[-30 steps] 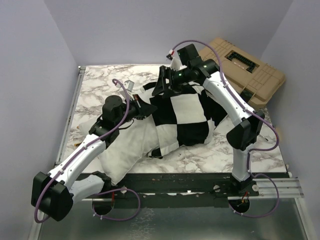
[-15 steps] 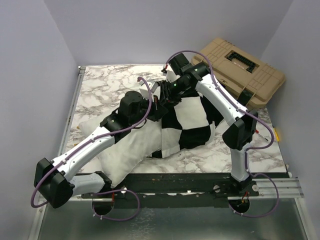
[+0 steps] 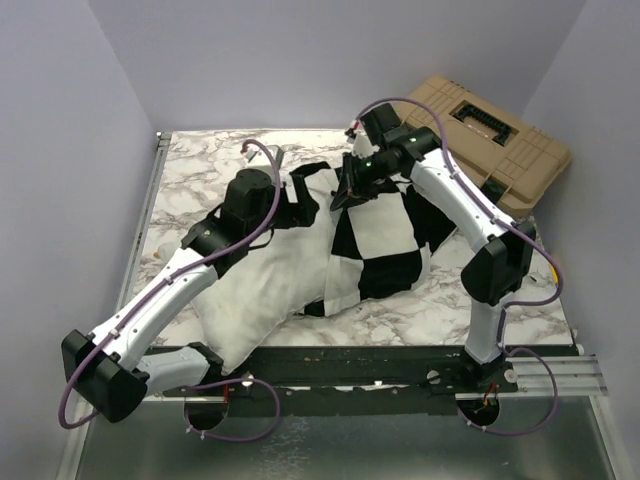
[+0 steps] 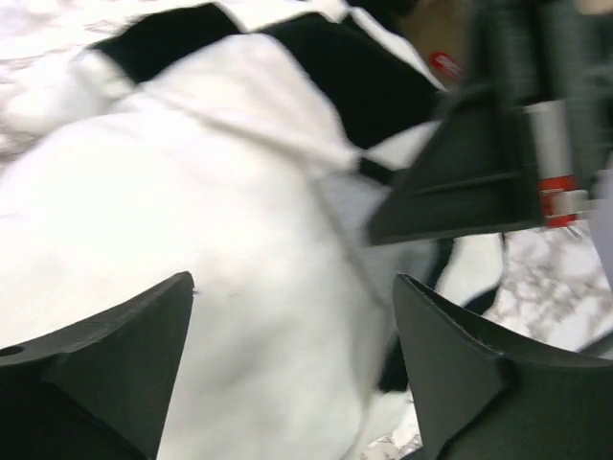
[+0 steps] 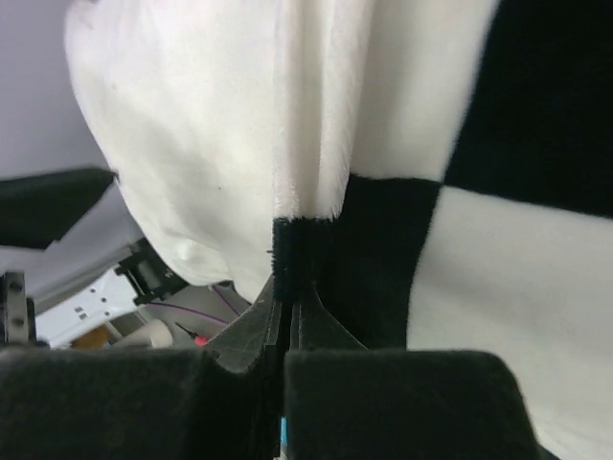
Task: Put the pillow into the pillowcase
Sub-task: Stuff the pillow into the pillowcase.
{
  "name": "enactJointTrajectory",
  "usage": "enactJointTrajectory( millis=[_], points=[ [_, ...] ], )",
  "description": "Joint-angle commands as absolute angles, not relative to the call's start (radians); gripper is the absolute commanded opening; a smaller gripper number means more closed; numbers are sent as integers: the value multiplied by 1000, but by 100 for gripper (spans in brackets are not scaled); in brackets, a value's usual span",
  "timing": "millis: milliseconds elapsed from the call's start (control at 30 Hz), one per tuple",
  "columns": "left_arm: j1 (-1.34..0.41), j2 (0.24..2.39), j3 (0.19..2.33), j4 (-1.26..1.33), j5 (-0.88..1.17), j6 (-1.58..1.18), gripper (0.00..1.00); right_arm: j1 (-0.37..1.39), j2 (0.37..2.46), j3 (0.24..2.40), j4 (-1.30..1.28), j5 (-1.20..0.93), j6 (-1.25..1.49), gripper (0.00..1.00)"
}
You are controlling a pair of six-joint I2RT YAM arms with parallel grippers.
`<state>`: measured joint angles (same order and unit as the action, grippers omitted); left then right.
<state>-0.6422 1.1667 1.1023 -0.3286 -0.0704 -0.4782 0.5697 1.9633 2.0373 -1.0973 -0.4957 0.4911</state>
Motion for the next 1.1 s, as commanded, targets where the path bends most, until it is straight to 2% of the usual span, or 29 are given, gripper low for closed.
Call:
enactJointTrajectory(
  millis=[0,133,267,367,400,467,533,567,667,767,933,1067],
  points=[
    [-527,1132,1126,-555,-142,-534,89,504,1860,1986,-951,-603,540,0],
    [-434,1192,1148,-546,-59,-544,89,499,1857,2011,-923,-689,484,0],
    [-403,1375,1256,-520,-5,-471,91,498,1828,1994,-870,-720,477,0],
    [-392,1528,1301,-450,138,-432,89,498,1829,1987,-829,-741,496,0],
    [-391,1559,1290,-401,195,-433,78,498,1834,1990,-807,-755,510,0],
    [-396,1591,1234,-245,328,-489,48,499,1858,2035,-789,-777,535,0],
    [-403,1577,1159,-41,430,-576,11,499,1893,2102,-776,-814,558,0],
    [-414,1559,1127,55,443,-611,0,499,1913,2140,-776,-829,569,0],
    [-426,1468,1028,363,420,-732,0,499,1950,2197,-741,-910,616,0],
    [-437,1378,933,640,304,-846,0,499,1951,2163,-636,-1030,709,0],
    [-500,1390,921,891,270,-833,0,523,1930,2088,-386,-1175,926,0],
    [-573,1424,904,1087,199,-807,0,556,1920,2046,-170,-1206,1110,0]
  ],
)
